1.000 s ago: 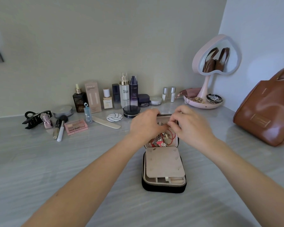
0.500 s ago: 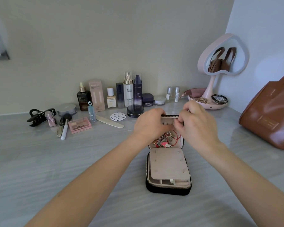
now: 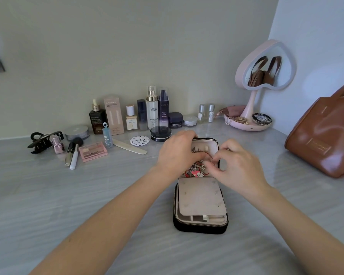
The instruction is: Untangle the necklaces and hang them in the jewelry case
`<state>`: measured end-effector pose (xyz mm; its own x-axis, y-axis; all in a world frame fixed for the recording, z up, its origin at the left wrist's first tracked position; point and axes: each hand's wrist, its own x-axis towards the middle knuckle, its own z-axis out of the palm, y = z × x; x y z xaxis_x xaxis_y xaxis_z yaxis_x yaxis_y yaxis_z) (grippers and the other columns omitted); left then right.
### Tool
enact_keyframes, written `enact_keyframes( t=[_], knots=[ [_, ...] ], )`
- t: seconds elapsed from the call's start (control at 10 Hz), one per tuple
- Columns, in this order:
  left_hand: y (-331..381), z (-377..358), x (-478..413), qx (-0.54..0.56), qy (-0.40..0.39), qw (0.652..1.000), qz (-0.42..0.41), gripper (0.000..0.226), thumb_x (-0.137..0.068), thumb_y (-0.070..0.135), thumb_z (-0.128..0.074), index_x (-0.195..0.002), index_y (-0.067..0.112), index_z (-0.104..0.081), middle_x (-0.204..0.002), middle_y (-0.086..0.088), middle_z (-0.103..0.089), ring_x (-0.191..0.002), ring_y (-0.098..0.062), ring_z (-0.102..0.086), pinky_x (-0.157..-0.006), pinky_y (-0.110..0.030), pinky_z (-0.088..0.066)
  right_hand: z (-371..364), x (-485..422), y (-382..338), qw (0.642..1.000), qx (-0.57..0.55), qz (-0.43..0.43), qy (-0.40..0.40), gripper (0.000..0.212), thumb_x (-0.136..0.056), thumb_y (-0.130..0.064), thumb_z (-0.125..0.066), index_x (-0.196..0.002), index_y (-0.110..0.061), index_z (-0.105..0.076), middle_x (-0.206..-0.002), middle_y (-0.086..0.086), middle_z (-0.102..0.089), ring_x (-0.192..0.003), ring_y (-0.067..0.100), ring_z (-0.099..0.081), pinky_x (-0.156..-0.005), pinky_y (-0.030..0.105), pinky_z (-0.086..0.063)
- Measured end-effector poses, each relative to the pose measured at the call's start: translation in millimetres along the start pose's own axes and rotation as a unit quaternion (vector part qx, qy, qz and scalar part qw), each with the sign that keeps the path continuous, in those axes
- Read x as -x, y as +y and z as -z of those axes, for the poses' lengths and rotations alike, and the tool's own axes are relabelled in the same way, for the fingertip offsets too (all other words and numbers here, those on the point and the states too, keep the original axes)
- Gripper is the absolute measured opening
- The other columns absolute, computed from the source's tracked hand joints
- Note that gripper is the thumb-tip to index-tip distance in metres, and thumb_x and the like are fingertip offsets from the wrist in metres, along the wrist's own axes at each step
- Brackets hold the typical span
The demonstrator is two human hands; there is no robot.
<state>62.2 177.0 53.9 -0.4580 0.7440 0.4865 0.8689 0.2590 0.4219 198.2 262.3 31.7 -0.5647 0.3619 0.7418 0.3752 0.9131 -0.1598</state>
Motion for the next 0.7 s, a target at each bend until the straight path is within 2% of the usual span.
enact_keyframes(
  t=[0.1, 0.2, 0.3, 0.4, 0.5, 0.6, 0.7],
  knots=[
    [0.5, -0.1, 2.6, 0.002, 0.008, 1.0, 0.002, 0.061, -0.063, 0.054, -0.072, -0.109, 0.018, -0.057, -0.107, -0.001, -0.057, -0.098, -0.022, -0.057, -0.071, -0.031, -0.041, -0.2, -3.7, 3.6, 0.983, -0.105, -0.145, -0.04, 0.024, -0.077, -0.035, -0.065, -0.078, -0.022, -0.045, -0.071, -0.008, -0.048, -0.063, 0.021, -0.051, -0.059, 0.03, -0.037],
    [-1.7, 0.4, 5.7, 0.042, 0.008, 0.999, 0.031, 0.062, -0.064, 0.052, -0.074, -0.114, 0.02, -0.056, -0.113, 0.001, -0.057, -0.104, -0.019, -0.057, -0.077, -0.029, -0.042, -6.3, -7.5, 10.8, 0.921, -0.245, -0.253, -0.167, 0.034, -0.079, -0.037, -0.064, -0.105, -0.025, -0.044, -0.084, -0.006, -0.059, -0.065, 0.018, -0.059, -0.063, 0.027, -0.04],
    [-8.9, 1.2, 10.8, 0.115, -0.009, 0.99, 0.085, 0.068, -0.064, 0.043, -0.077, -0.122, 0.02, -0.05, -0.118, 0.003, -0.057, -0.107, -0.015, -0.055, -0.08, -0.022, -0.038, -15.3, -2.9, 14.8, 0.879, -0.322, -0.251, -0.246, 0.012, -0.085, -0.023, -0.061, -0.093, -0.019, -0.053, -0.074, 0.002, -0.063, -0.051, 0.015, -0.059, -0.043, 0.015, -0.038],
    [-23.3, -1.7, 23.6, 0.238, -0.045, 0.96, 0.141, 0.067, -0.065, 0.029, -0.08, -0.121, 0.016, -0.047, -0.103, 0.008, -0.057, -0.097, -0.01, -0.055, -0.076, -0.017, -0.04, -24.7, 5.5, 16.3, 0.883, -0.338, -0.246, -0.213, 0.008, -0.088, -0.017, -0.056, -0.085, -0.023, -0.05, -0.082, 0.006, -0.061, -0.053, 0.015, -0.057, -0.046, 0.018, -0.042],
    [-40.2, -7.1, 38.6, 0.294, -0.13, 0.931, 0.172, 0.06, -0.071, 0.024, -0.076, -0.12, 0.008, -0.046, -0.105, 0.001, -0.062, -0.097, -0.015, -0.06, -0.084, -0.026, -0.05, -28.2, 9.4, 14.4, 0.886, -0.339, -0.245, -0.198, 0.015, -0.088, -0.02, -0.054, -0.08, -0.029, -0.047, -0.084, 0.001, -0.06, -0.056, 0.014, -0.055, -0.054, 0.029, -0.044],
    [-46.9, -8.6, 47.6, 0.361, -0.158, 0.906, 0.156, 0.038, -0.082, 0.009, -0.064, -0.116, 0.007, -0.046, -0.096, 0.003, -0.062, -0.086, -0.008, -0.06, -0.075, -0.014, -0.051, -25.0, 6.7, 12.0, 0.885, -0.332, -0.247, -0.214, 0.011, -0.087, -0.019, -0.056, -0.086, -0.027, -0.049, -0.078, -0.002, -0.058, -0.049, 0.008, -0.056, -0.05, 0.028, -0.044],
    [-48.2, -11.9, 50.8, 0.405, -0.15, 0.888, 0.159, 0.033, -0.086, 0.002, -0.056, -0.118, 0.002, -0.048, -0.103, -0.008, -0.062, -0.093, -0.017, -0.059, -0.084, -0.025, -0.05, -16.7, 2.7, 15.7, 0.905, -0.286, -0.256, -0.186, 0.026, -0.086, -0.028, -0.058, -0.109, -0.015, -0.054, -0.089, -0.002, -0.06, -0.053, 0.01, -0.057, -0.055, 0.021, -0.041]
  ],
)
